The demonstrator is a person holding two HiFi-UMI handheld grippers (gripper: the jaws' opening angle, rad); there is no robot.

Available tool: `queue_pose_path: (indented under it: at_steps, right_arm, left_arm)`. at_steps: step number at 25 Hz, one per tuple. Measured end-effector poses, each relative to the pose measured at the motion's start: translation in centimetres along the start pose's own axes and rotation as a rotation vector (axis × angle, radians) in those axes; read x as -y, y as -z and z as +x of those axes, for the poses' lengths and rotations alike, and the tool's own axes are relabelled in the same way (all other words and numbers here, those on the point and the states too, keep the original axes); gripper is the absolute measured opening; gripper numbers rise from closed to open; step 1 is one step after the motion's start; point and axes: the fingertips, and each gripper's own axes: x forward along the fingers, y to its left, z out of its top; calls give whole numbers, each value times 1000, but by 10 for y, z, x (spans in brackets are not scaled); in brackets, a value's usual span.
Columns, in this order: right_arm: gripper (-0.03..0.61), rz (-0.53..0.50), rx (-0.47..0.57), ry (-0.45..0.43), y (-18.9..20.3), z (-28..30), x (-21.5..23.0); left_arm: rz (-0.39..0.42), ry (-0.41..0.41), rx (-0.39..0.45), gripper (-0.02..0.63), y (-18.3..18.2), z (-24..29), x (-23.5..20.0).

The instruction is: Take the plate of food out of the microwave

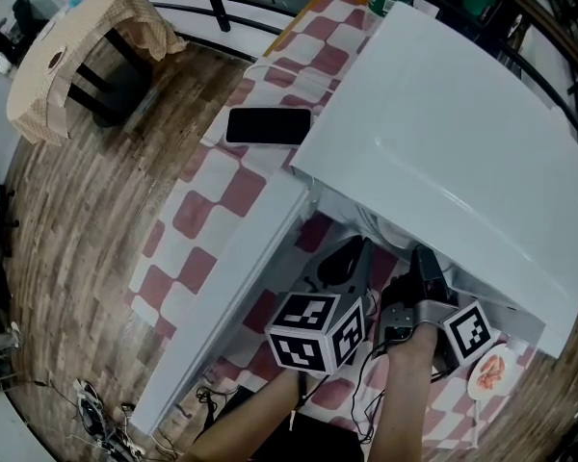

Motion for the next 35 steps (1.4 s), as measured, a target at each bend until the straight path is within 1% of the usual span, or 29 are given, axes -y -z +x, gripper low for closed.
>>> queue_pose_path:
  at_steps: [13,17,19,22,28,30,32,35]
  right_arm:
    - [12,-14,0,12,1,-15,5]
    - [12,-18,-5,15,1,-20,7]
    - [12,-20,-8,12,1,-22,8]
    - [12,-25,-16,6,1,-25,8]
    - [12,-34,-31,0,1,-36,9]
    - [12,-30,-39,0,1,-41,10]
    - [12,-24,-42,-6,1,-45,12]
    - [11,-6,-46,-27,3,-53,14]
  left_arm:
    - [-9,16,3,66,2,-7,8]
    - [-38,26,-7,66,7,-9,12]
    - [-57,35,-6,101,10,-10,14]
    - [-75,46,-8,119,12,-10,16]
    - [-118,56,-2,143,13,-9,19]
    - [-125,62,-4,143,14,-7,21]
    - [-137,68,-9,167,15,-6,22]
    - [-153,61,-21,167,20,-4,22]
